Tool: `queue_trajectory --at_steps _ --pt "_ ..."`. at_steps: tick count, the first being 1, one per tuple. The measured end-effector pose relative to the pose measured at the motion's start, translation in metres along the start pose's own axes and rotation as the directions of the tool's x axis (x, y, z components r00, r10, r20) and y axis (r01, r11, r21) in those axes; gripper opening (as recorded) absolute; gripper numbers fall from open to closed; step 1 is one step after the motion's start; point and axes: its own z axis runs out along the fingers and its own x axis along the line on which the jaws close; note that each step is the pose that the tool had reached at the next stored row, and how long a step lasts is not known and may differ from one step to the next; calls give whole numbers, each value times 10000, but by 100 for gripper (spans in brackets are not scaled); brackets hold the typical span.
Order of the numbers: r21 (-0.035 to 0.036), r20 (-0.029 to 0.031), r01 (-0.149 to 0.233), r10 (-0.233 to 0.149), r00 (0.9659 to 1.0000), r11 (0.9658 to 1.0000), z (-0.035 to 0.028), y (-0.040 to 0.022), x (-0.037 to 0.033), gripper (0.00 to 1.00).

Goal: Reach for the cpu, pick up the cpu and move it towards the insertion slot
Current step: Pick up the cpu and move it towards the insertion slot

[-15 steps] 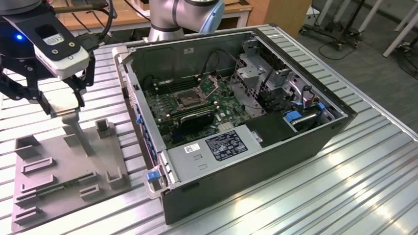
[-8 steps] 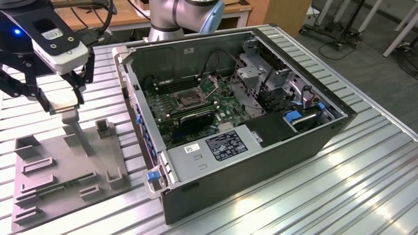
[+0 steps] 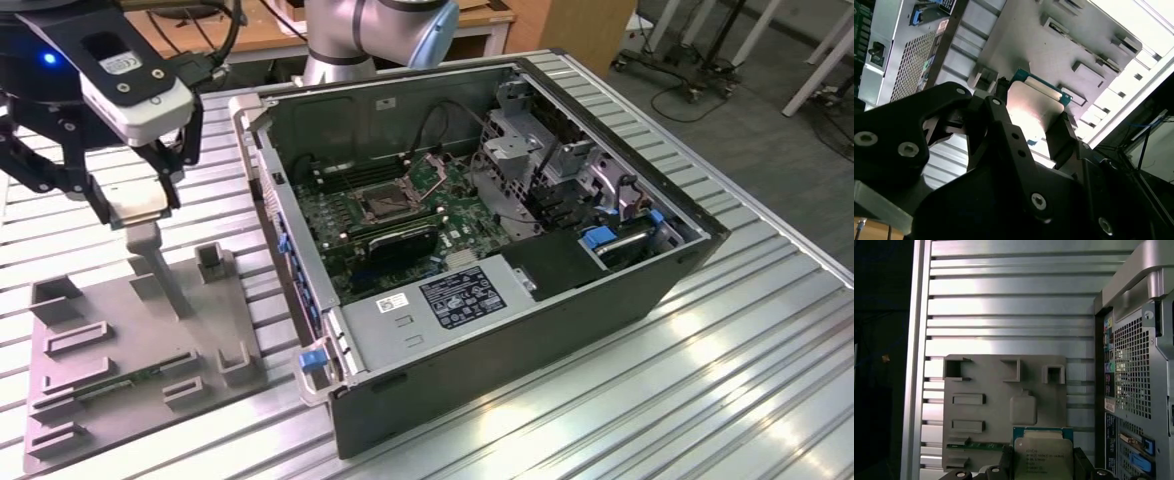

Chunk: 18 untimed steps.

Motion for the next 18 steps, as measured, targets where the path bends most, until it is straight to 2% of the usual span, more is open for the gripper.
queue_trajectory --at_steps 2,4,10,18 --pt "-1 2 0 0 10000 10000 -53 2 0 55" --pt "-1 1 2 -2 10000 10000 -79 3 -3 55" --pt "-1 1 1 -1 10000 10000 -79 17 -86 55" --pt "-2 1 1 -1 10000 10000 -79 24 -229 55"
